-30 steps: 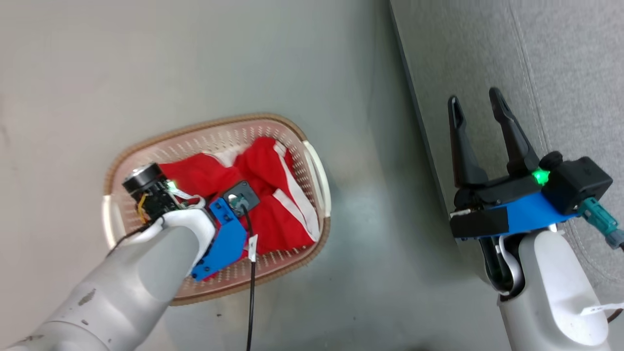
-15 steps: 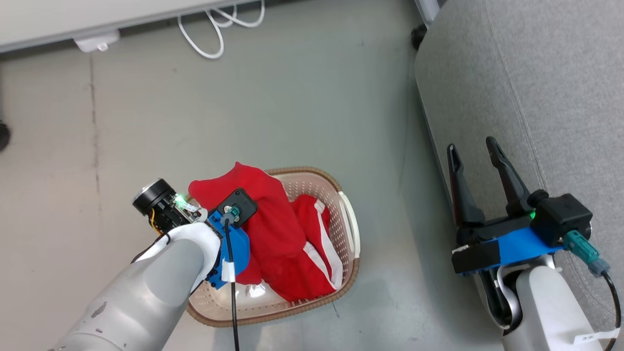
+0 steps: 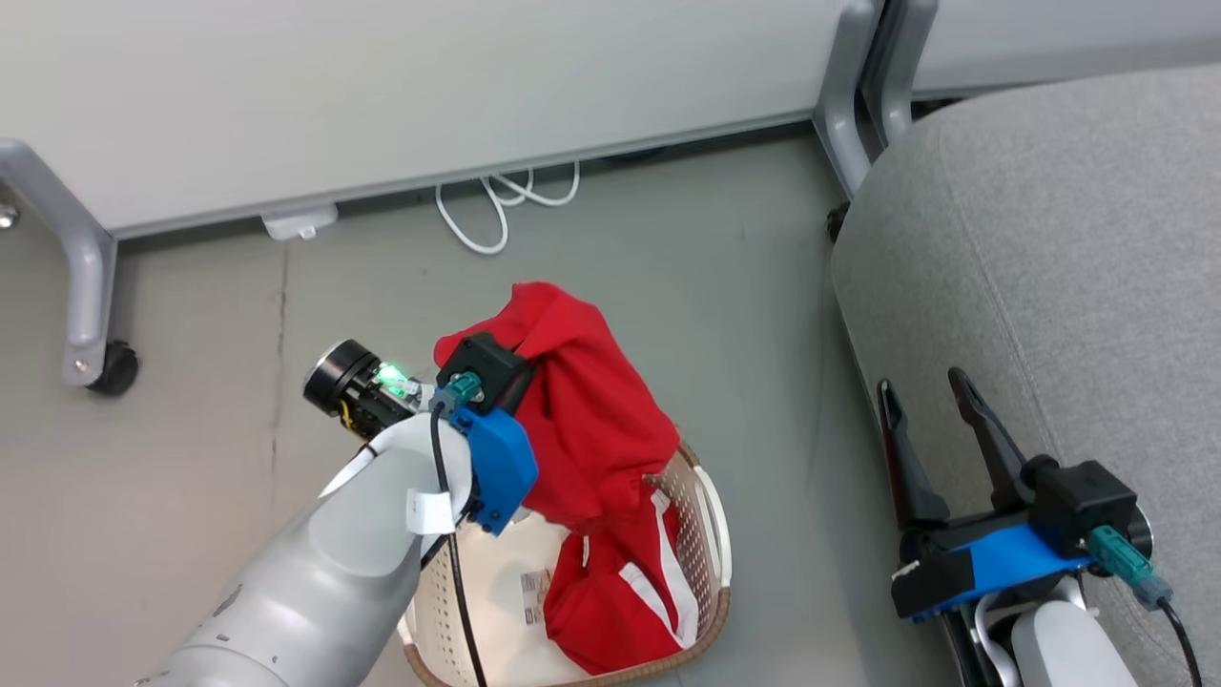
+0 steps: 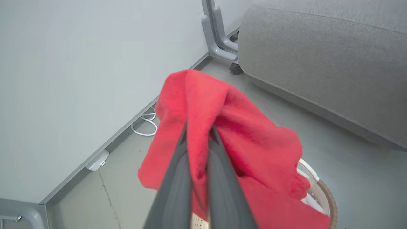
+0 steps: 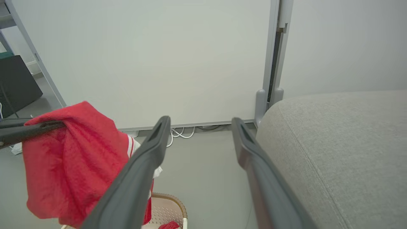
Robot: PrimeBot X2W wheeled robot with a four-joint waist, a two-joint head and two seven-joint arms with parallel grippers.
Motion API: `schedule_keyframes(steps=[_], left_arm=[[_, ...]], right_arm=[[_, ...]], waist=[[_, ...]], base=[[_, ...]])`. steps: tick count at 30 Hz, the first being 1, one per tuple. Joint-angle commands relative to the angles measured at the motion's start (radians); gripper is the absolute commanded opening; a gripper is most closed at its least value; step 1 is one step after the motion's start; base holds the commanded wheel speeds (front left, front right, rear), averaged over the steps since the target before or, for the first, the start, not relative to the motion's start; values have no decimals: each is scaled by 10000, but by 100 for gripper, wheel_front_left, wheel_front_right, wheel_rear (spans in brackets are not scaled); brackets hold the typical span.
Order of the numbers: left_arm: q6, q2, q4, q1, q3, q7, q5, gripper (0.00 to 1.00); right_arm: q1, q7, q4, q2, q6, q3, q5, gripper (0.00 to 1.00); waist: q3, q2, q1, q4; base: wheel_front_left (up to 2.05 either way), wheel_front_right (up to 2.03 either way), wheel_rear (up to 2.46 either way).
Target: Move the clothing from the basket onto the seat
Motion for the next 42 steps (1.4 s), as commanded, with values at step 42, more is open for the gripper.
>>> schedule_keyframes(steps=[42], left_arm=[[630,-210,-3573,996,1639,-77,559,0]], right_arm=[[659,-42,153,-35,5,900,-160,100]], waist=[[-2105,-1,2,745]], base=[[0,0,0]])
